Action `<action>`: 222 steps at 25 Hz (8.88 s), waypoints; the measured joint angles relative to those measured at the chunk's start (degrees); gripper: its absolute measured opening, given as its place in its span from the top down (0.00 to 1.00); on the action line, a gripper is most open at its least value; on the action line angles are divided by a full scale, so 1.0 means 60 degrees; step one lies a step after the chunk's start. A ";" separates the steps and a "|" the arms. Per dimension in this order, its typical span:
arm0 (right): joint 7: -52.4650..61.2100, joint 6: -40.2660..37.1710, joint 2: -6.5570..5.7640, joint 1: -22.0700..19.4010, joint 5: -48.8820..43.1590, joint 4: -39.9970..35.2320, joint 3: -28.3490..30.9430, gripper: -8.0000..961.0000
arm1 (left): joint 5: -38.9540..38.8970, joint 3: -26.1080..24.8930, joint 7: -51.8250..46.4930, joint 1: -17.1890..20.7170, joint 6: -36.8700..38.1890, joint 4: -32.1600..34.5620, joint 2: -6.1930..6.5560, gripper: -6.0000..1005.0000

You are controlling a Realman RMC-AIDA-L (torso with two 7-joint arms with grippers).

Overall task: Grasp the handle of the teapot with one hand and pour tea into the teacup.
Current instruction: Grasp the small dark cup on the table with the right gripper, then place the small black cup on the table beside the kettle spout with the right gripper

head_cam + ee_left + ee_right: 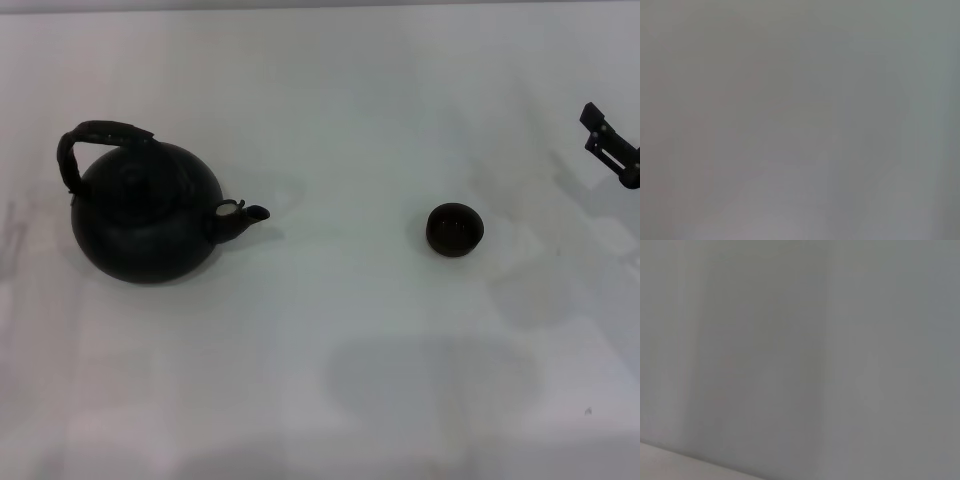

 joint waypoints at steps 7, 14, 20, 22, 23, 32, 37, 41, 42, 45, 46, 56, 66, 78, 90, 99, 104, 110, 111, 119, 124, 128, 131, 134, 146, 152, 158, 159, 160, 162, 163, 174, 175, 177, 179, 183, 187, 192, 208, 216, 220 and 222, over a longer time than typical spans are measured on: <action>0.0000 0.0005 -0.0003 -0.0001 -0.0006 0.0058 -0.0001 0.13 | 0.0009 0.0000 0.0000 0.0009 0.0026 0.0000 0.0000 0.23; 0.0000 -0.0016 -0.0015 -0.0016 -0.0016 0.0089 -0.0114 0.13 | 0.0027 0.0000 -0.0001 -0.0001 0.0048 -0.0081 -0.0001 0.24; 0.0000 -0.0049 -0.0028 -0.0015 -0.0030 0.0052 -0.0346 0.13 | 0.0041 -0.0001 0.0000 -0.0006 0.0049 -0.0102 -0.0001 0.24; 0.0015 -0.0050 -0.0048 -0.0021 -0.0031 0.0004 -0.0581 0.14 | 0.0047 -0.0001 0.0000 -0.0020 0.0049 -0.0103 -0.0001 0.24; 0.0051 -0.0051 -0.0054 -0.0022 -0.0031 -0.0014 -0.0663 0.14 | 0.0070 -0.0001 0.0000 -0.0032 0.0049 -0.0103 -0.0001 0.24; 0.1131 -0.0217 -0.0223 -0.0111 -0.0392 -0.0715 -0.1333 0.14 | 0.0122 -0.0053 0.0000 -0.0058 0.0054 -0.0103 0.0000 0.23; 0.2026 -0.0267 -0.0238 -0.0232 -0.1559 -0.1733 -0.1364 0.15 | 0.0069 -0.0061 0.0000 -0.0035 -0.0019 -0.0102 0.0000 0.23; 0.2823 -0.0455 -0.0254 -0.0149 -0.2624 -0.2323 -0.1370 0.15 | 0.0071 -0.0057 0.0001 -0.0033 -0.0024 -0.0103 0.0000 0.24; 0.3098 -0.0461 -0.0253 -0.0128 -0.2916 -0.2499 -0.1371 0.15 | 0.0088 -0.0054 0.0014 -0.0028 -0.0025 -0.0103 0.0000 0.24; 0.4074 -0.0437 -0.0234 -0.0103 -0.3772 -0.3231 -0.1375 0.15 | 0.0099 -0.0053 0.0136 -0.0013 -0.0028 -0.0103 0.0000 0.24; 0.4429 -0.0419 -0.0214 -0.0102 -0.4117 -0.3514 -0.1375 0.15 | 0.0093 -0.0056 0.0173 -0.0010 -0.0029 -0.0102 0.0000 0.24; 0.6031 -0.0076 -0.0100 0.0375 -0.6180 -0.4334 -0.1999 0.16 | 0.0100 -0.0060 0.0264 -0.0028 -0.0055 -0.0102 0.0000 0.24; 0.5620 -0.0245 -0.0057 0.0413 -0.6130 -0.4172 -0.2392 0.17 | 0.0117 0.0002 0.0264 -0.0079 -0.0057 -0.0180 -0.0012 0.24; 0.4960 -0.0978 -0.0025 0.0512 -0.6116 -0.3747 -0.2502 0.18 | 0.0119 -0.0001 0.0264 -0.0094 0.0025 -0.0331 -0.0015 0.24; 0.4654 -0.1526 -0.0003 0.0566 -0.5610 -0.3681 -0.3177 0.18 | 0.0118 0.0000 0.0264 -0.0205 0.0033 -0.0366 -0.0015 0.24; 0.4641 -0.2207 0.0001 0.0673 -0.4751 -0.3674 -0.4529 0.19 | 0.0117 0.0001 0.0264 -0.0225 0.0033 -0.0367 -0.0015 0.24; 0.4642 -0.2254 0.0000 0.0676 -0.4627 -0.3687 -0.4616 0.19 | 0.0117 -0.0011 0.0264 -0.0226 0.0032 -0.0366 -0.0014 0.24; 0.4643 -0.2246 0.0000 0.0674 -0.4482 -0.3693 -0.4635 0.20 | 0.0117 -0.0030 0.0264 -0.0240 0.0004 -0.0341 -0.0002 0.23; 0.4643 -0.2241 0.0000 0.0674 -0.4474 -0.3695 -0.4636 0.20 | 0.0117 -0.0031 0.0264 -0.0240 0.0002 -0.0340 -0.0001 0.23; 0.4640 -0.2302 -0.0014 0.0644 -0.4467 -0.3706 -0.4582 0.20 | 0.0117 -0.0061 0.0264 -0.0230 -0.0007 -0.0322 0.0000 0.23; 0.4637 -0.2511 -0.0028 0.0615 -0.4468 -0.3706 -0.4555 0.21 | 0.0117 -0.0053 0.0264 -0.0226 -0.0025 -0.0294 0.0019 0.23; 0.4633 -0.2542 -0.0041 0.0584 -0.4475 -0.3699 -0.4555 0.21 | 0.0118 -0.0030 0.0263 -0.0226 -0.0027 -0.0278 0.0018 0.23; 0.4630 -0.2596 -0.0045 0.0546 -0.4481 -0.3688 -0.4545 0.21 | 0.0118 -0.0013 0.0264 -0.0226 -0.0017 -0.0277 0.0015 0.23; 0.4631 -0.2607 -0.0057 0.0491 -0.4483 -0.3684 -0.4540 0.21 | 0.0117 -0.0001 0.0264 -0.0226 0.0005 -0.0278 0.0015 0.24; 0.4713 -0.2579 -0.0074 0.0289 -0.4479 -0.3744 -0.4483 0.22 | 0.0117 0.0000 0.0264 -0.0225 0.0033 -0.0278 0.0015 0.24; 0.4725 -0.2554 -0.0085 0.0297 -0.4473 -0.3766 -0.4476 0.23 | 0.0117 0.0000 0.0264 -0.0225 0.0033 -0.0278 0.0014 0.24; 0.4735 -0.2543 -0.0090 0.0354 -0.4508 -0.3720 -0.4522 0.23 | 0.0117 0.0000 0.0263 -0.0225 0.0033 -0.0278 0.0014 0.23; 0.4735 -0.2543 -0.0090 0.0357 -0.4507 -0.3720 -0.4528 0.23 | 0.0117 0.0000 0.0264 -0.0226 0.0033 -0.0278 0.0014 0.23; 0.4736 -0.2540 -0.0089 0.0359 -0.4506 -0.3729 -0.4534 0.23 | 0.0117 0.0000 0.0263 -0.0227 0.0033 -0.0278 0.0014 0.23; 0.4738 -0.2477 -0.0087 0.0352 -0.4500 -0.3769 -0.4533 0.23 | 0.0118 0.0000 0.0263 -0.0233 0.0033 -0.0278 0.0014 0.23; 0.4739 -0.2396 -0.0087 0.0341 -0.4487 -0.3797 -0.4523 0.23 | 0.0117 0.0000 0.0264 -0.0233 0.0033 -0.0278 0.0014 0.23; 0.5398 -0.1416 -0.0055 0.0390 -0.4356 -0.4427 -0.4477 0.23 | 0.0117 0.0000 0.0263 -0.0254 0.0032 -0.0311 0.0007 0.23; 0.5399 -0.1381 -0.0037 0.0443 -0.4351 -0.4435 -0.4548 0.23 | 0.0118 0.0000 0.0263 -0.0267 0.0032 -0.0316 0.0002 0.23; 0.5400 -0.1372 -0.0024 0.0547 -0.4220 -0.4450 -0.4766 0.23 | 0.0123 0.0000 0.0263 -0.0286 0.0032 -0.0333 0.0000 0.24; 0.5391 -0.1420 -0.0017 0.0679 -0.3912 -0.4451 -0.5194 0.23 | 0.0127 0.0000 0.0263 -0.0295 0.0032 -0.0346 0.0000 0.24; 0.5348 -0.1780 -0.0008 0.0849 -0.3362 -0.4450 -0.5928 0.23 | 0.0132 0.0000 0.0263 -0.0324 0.0034 -0.0355 -0.0011 0.24; 0.5448 -0.2496 0.0003 0.1136 -0.2837 -0.4452 -0.6997 0.23 | 0.0136 -0.0001 0.0264 -0.0348 0.0039 -0.0355 -0.0015 0.24; 0.5478 -0.3539 0.0026 0.1348 -0.2148 -0.4547 -0.8133 0.23 | 0.0150 0.0000 0.0264 -0.0368 0.0044 -0.0360 -0.0015 0.24; 0.5417 -0.5127 0.0045 0.1335 -0.1508 -0.4830 -0.9654 0.22 | 0.0251 0.0000 0.0263 -0.0340 0.0048 -0.0367 -0.0015 0.24; 0.5409 -0.4738 0.0009 0.1310 -0.1362 -0.4816 -0.9555 0.22 | 0.0251 -0.0001 0.0263 -0.0278 0.0047 -0.0366 -0.0015 0.24; 0.5407 -0.4718 0.0004 0.1304 -0.1324 -0.4769 -0.9551 0.22 | 0.0251 0.0000 0.0264 -0.0268 0.0048 -0.0367 -0.0010 0.24; 0.5406 -0.4717 0.0002 0.1303 -0.1322 -0.4763 -0.9551 0.22 | 0.0250 -0.0001 0.0263 -0.0268 0.0049 -0.0367 -0.0004 0.24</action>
